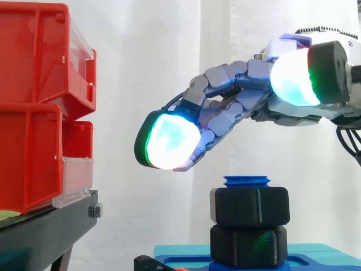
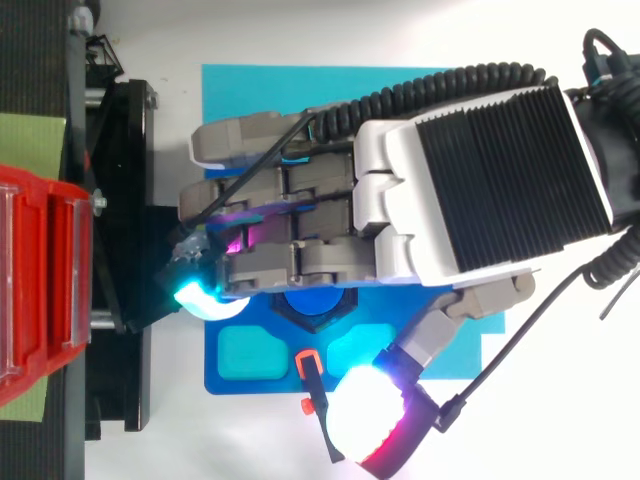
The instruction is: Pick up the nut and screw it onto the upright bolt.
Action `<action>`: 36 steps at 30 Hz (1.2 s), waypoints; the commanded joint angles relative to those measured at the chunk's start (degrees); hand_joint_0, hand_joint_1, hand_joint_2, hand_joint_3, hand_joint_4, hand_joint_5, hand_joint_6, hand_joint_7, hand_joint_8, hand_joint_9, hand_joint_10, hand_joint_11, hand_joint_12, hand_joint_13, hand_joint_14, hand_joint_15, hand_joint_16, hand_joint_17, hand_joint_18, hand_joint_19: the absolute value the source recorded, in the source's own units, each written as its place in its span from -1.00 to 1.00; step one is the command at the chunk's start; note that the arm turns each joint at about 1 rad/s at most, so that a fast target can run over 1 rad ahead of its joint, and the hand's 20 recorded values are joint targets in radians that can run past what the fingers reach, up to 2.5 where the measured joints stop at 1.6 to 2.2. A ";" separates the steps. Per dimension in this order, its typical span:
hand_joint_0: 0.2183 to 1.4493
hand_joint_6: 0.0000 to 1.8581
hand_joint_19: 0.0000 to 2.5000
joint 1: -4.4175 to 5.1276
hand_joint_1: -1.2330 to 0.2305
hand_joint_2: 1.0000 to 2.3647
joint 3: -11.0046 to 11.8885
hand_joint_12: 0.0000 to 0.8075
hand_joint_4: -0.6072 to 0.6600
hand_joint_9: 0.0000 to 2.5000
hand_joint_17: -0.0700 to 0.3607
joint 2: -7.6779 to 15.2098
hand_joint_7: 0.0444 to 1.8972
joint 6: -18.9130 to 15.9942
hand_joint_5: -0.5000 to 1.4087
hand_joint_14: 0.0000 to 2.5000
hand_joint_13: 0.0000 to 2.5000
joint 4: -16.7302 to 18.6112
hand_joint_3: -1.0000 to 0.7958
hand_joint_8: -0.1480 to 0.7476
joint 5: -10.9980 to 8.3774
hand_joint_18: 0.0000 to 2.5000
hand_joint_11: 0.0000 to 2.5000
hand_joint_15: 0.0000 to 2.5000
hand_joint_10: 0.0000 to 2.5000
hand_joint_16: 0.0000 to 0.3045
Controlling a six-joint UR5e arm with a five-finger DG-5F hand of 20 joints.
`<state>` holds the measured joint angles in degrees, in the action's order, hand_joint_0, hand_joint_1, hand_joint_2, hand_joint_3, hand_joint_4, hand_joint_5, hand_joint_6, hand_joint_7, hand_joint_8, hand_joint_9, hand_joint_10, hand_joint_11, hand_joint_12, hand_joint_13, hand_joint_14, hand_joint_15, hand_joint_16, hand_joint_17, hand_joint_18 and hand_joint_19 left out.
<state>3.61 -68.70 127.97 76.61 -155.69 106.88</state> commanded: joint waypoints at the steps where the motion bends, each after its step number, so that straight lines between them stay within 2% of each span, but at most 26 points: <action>1: -0.59 -0.46 -1.00 0.00 0.52 -1.00 -1.17 -0.29 0.30 -0.47 -0.22 0.00 -0.21 -0.06 -0.61 -1.00 -0.68 1.61 -0.44 -0.15 0.00 -0.91 -1.00 -1.00 -1.00 -0.71; 6: -0.58 -0.46 -1.00 0.00 0.51 -1.00 -1.34 -0.30 0.34 -0.44 -0.24 0.00 -0.15 0.03 -0.59 -1.00 -0.65 1.88 -0.44 -0.13 0.00 -0.89 -1.00 -1.00 -1.00 -0.73; 9: -0.57 -0.46 -1.00 0.00 0.39 -1.00 -1.34 -0.35 0.39 -0.35 -0.33 0.00 -0.08 0.03 -0.56 -1.00 -0.60 1.61 -0.44 -0.09 0.00 -0.84 -1.00 -1.00 -1.00 -0.78; 13: -0.57 -0.46 -1.00 -0.18 0.37 -1.00 -1.34 -0.36 0.38 -0.32 -0.35 0.00 -0.05 0.03 -0.55 -1.00 -0.58 0.91 -0.44 -0.08 0.00 -0.84 -1.00 -1.00 -1.00 -0.79; 20: -0.56 -0.46 -1.00 -0.53 0.35 -1.00 -1.34 -0.36 0.37 -0.32 -0.36 0.00 -0.05 0.65 -0.55 -1.00 -0.57 0.12 -0.44 -0.09 -0.09 -0.84 -1.00 -1.00 -1.00 -0.80; 36: -0.56 -0.46 -1.00 -0.53 0.35 -1.00 -1.34 -0.36 0.38 -0.32 -0.36 0.00 -0.06 1.26 -0.55 -1.00 -0.57 -0.85 -0.44 -0.10 -0.44 -0.84 -1.00 -1.00 -1.00 -0.80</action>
<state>3.04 -70.05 127.98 77.85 -156.48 106.49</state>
